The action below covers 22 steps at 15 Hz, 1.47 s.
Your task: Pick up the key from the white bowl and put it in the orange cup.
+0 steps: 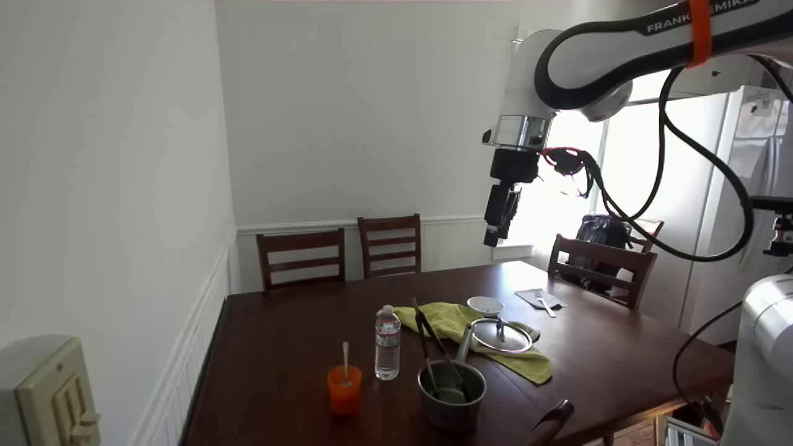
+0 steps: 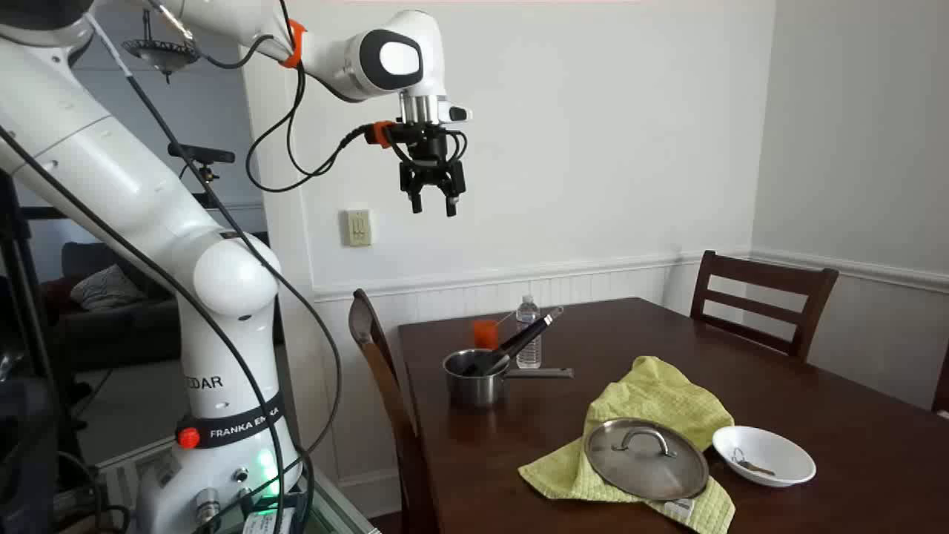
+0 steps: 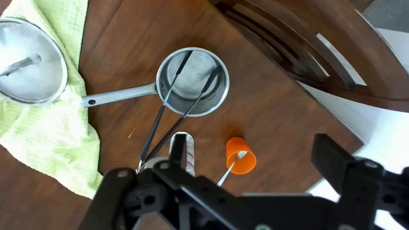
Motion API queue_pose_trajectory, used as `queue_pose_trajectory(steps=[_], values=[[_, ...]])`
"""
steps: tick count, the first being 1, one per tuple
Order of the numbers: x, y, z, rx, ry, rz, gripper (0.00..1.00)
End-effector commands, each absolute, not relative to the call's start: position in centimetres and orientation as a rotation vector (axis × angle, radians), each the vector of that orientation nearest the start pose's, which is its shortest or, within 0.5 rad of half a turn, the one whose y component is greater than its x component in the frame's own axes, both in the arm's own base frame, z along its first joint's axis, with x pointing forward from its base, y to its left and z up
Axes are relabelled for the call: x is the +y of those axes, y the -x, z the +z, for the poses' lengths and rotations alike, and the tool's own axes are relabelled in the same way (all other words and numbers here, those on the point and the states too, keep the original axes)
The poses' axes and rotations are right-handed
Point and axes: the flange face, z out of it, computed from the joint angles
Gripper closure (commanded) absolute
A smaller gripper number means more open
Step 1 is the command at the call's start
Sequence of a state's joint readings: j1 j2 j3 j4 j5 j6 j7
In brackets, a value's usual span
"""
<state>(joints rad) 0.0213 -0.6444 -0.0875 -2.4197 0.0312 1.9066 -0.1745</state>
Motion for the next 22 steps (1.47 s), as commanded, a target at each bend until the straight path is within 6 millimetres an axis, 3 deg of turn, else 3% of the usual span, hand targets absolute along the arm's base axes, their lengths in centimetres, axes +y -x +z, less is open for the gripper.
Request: queue_pose_trajectory(steps=[1, 6, 8, 12, 16, 17, 18, 22], values=[[-2.7, -37.0, 54.3, -0.174, 3.062, -0.212, 0.00], [-2.7, -37.0, 54.4, -0.174, 3.062, -0.213, 0.00], [-5.8, -37.0, 55.1, -0.056, 3.027, -0.233, 0.00], [-16.4, -35.3, 55.3, 0.271, 2.948, -0.271, 0.00], [-27.6, -33.6, 54.0, 0.578, 2.800, -0.268, 0.00], [-29.7, -33.8, 54.5, 0.651, 2.762, -0.263, 0.00], [-31.5, -33.9, 53.4, 0.709, 2.718, -0.251, 0.00], [-37.5, -35.5, 53.0, 0.918, 2.581, -0.238, 0.00]])
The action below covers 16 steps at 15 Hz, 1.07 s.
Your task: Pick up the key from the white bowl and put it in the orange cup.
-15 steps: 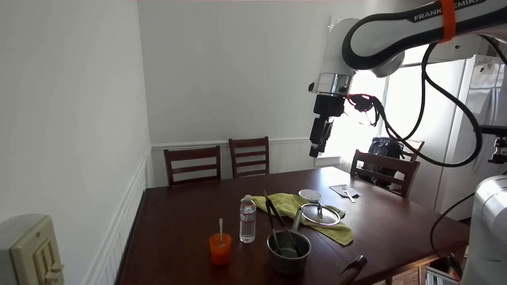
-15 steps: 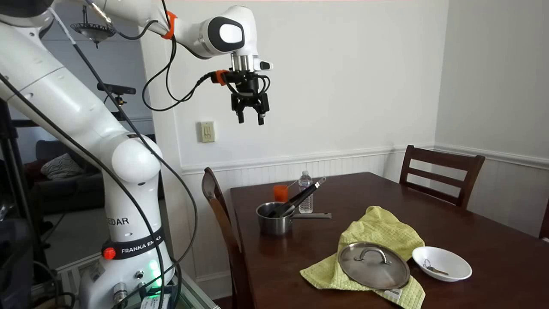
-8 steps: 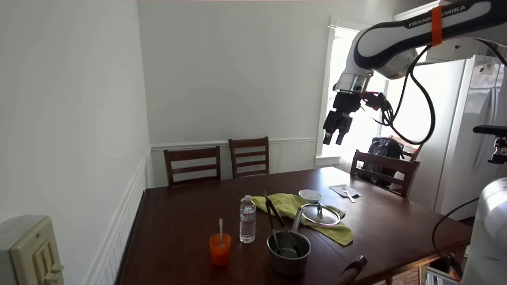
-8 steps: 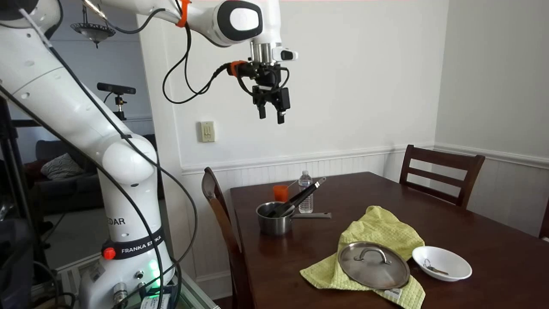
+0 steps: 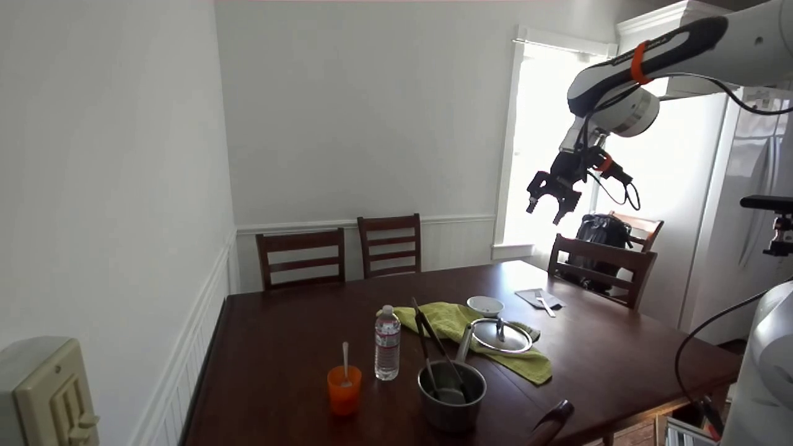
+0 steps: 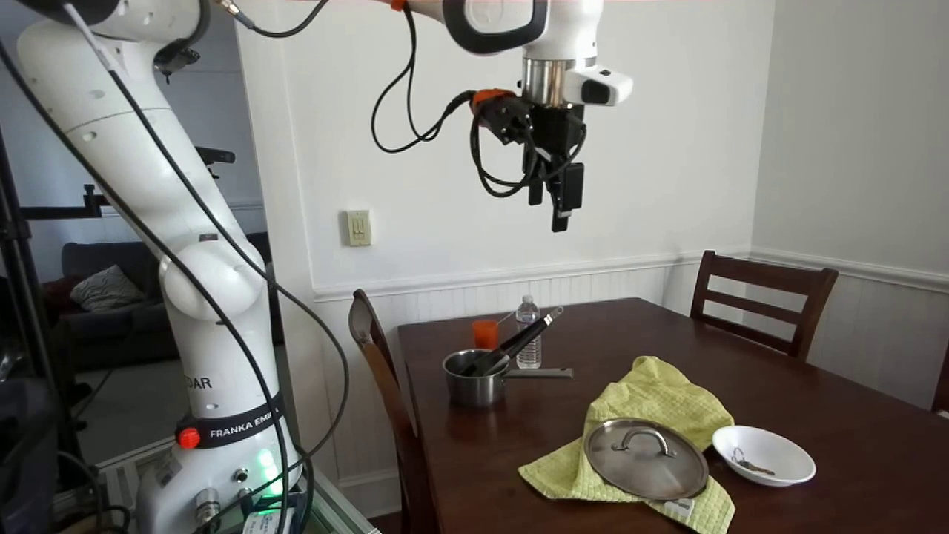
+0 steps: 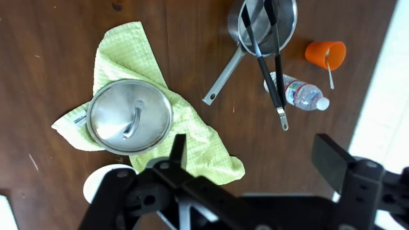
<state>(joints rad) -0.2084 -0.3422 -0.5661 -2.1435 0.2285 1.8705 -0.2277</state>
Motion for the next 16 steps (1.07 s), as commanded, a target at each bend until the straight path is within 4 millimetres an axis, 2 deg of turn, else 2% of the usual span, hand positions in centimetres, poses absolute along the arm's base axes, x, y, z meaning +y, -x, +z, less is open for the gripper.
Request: queue_pose_trajectory(steps=[1, 3, 5, 6, 7, 10, 16], values=[[-38.8, -35.8, 52.3, 0.953, 2.558, -0.231, 0.00], [-41.0, -37.2, 51.8, 0.986, 2.532, -0.195, 0.00], [-41.9, -38.1, 52.3, 0.999, 2.507, -0.168, 0.00], [-41.7, -38.4, 52.9, 0.997, 2.506, -0.159, 0.00], [-40.8, -37.4, 51.7, 1.011, 2.525, -0.178, 0.00], [-41.3, -38.5, 52.3, 1.005, 2.533, -0.158, 0.00], [-41.5, -38.5, 52.5, 1.006, 2.533, -0.156, 0.00]])
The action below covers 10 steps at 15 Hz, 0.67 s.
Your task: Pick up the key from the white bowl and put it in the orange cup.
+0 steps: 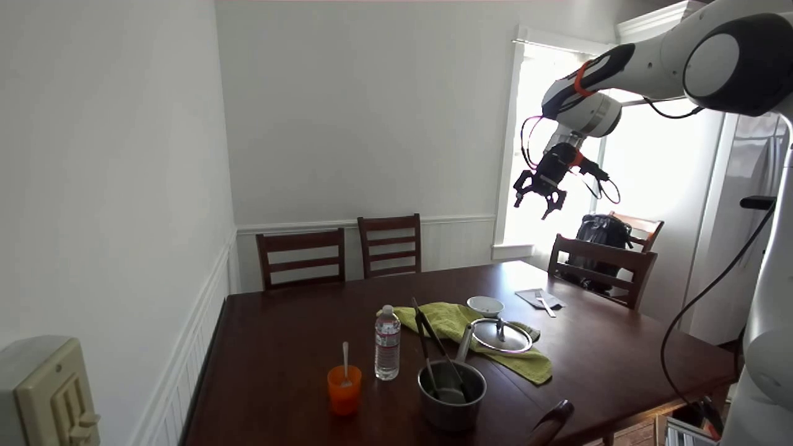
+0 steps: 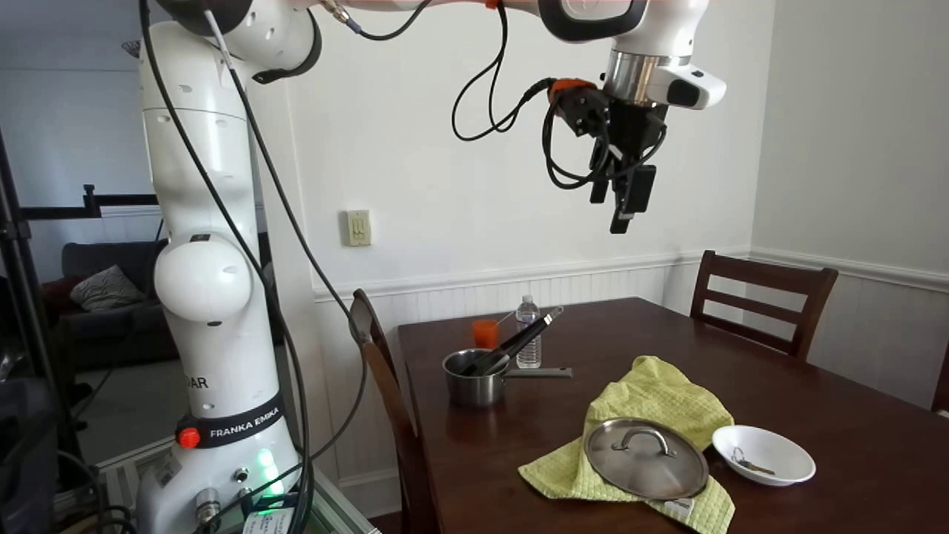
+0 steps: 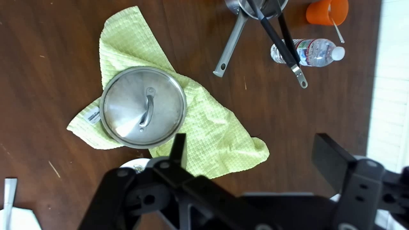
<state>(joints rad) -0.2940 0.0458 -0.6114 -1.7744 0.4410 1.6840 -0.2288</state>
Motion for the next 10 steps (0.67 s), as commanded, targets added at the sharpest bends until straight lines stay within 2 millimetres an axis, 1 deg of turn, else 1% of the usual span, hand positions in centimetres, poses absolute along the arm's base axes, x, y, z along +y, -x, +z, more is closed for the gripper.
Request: queue_pose_trajectory(steps=[1, 2, 3, 4, 5, 6, 7, 8, 10], values=[[-41.5, -38.5, 52.5, 1.006, 2.533, -0.156, 0.00], [-41.5, -38.9, 52.3, 0.952, 2.601, -0.095, 0.00], [-41.7, -39.6, 52.0, 0.932, 2.656, 0.006, 0.00], [-41.8, -40.3, 51.9, 0.918, 2.674, 0.057, 0.00], [-42.0, -41.4, 51.8, 0.906, 2.698, 0.114, 0.00], [-42.1, -43.0, 51.2, 0.884, 2.719, 0.170, 0.00], [-42.1, -44.3, 50.4, 0.874, 2.739, 0.223, 0.00], [-42.3, -45.5, 49.8, 0.894, 2.772, 0.262, 0.00], [-43.8, -47.7, 49.0, 0.972, 2.858, 0.283, 0.00]])
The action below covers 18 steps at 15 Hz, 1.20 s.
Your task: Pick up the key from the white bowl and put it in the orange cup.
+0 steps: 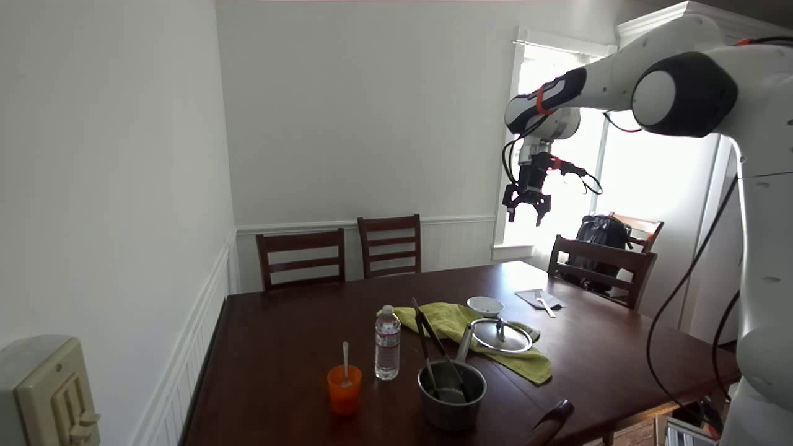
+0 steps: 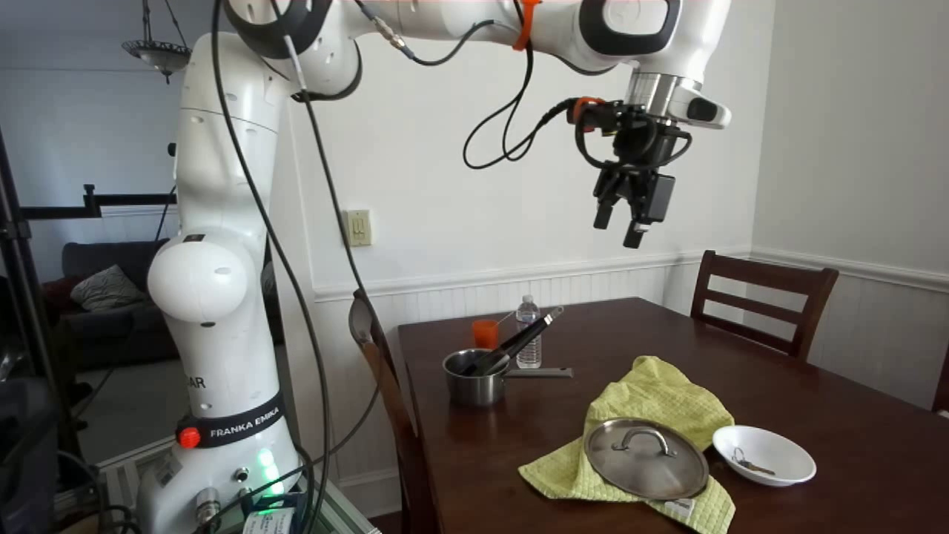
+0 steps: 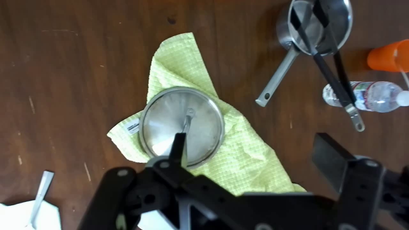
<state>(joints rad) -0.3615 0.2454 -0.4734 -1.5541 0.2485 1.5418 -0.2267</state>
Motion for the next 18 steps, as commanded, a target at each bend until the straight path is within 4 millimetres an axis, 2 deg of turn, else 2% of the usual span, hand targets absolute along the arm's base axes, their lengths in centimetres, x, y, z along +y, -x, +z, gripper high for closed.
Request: queue_pose_trajectory(steps=[1, 4, 6, 7, 8, 10, 12, 13, 14, 16, 18], values=[[-44.7, -48.9, 48.2, 0.999, 2.904, 0.286, 0.00], [-48.1, -51.4, 45.4, 1.052, 3.052, 0.306, 0.00], [-50.6, -51.8, 44.2, 1.107, 3.140, 0.346, 0.00], [-51.5, -51.6, 43.5, 1.102, 3.130, 0.372, 0.00], [-49.1, -51.1, 43.9, 1.062, 3.096, 0.341, 0.00], [-50.7, -51.2, 42.6, 1.085, 3.113, 0.364, 0.00], [-51.3, -51.3, 42.5, 1.094, 3.118, 0.362, 0.00], [-50.9, -51.4, 42.9, 0.969, 3.279, 0.335, 0.00], [-50.9, -51.3, 42.4, 0.937, 3.323, 0.319, 0.00], [-51.3, -52.1, 39.8, 0.796, 3.435, 0.264, 0.00], [-52.2, -52.9, 37.6, 0.652, 3.491, 0.111, 0.00]])
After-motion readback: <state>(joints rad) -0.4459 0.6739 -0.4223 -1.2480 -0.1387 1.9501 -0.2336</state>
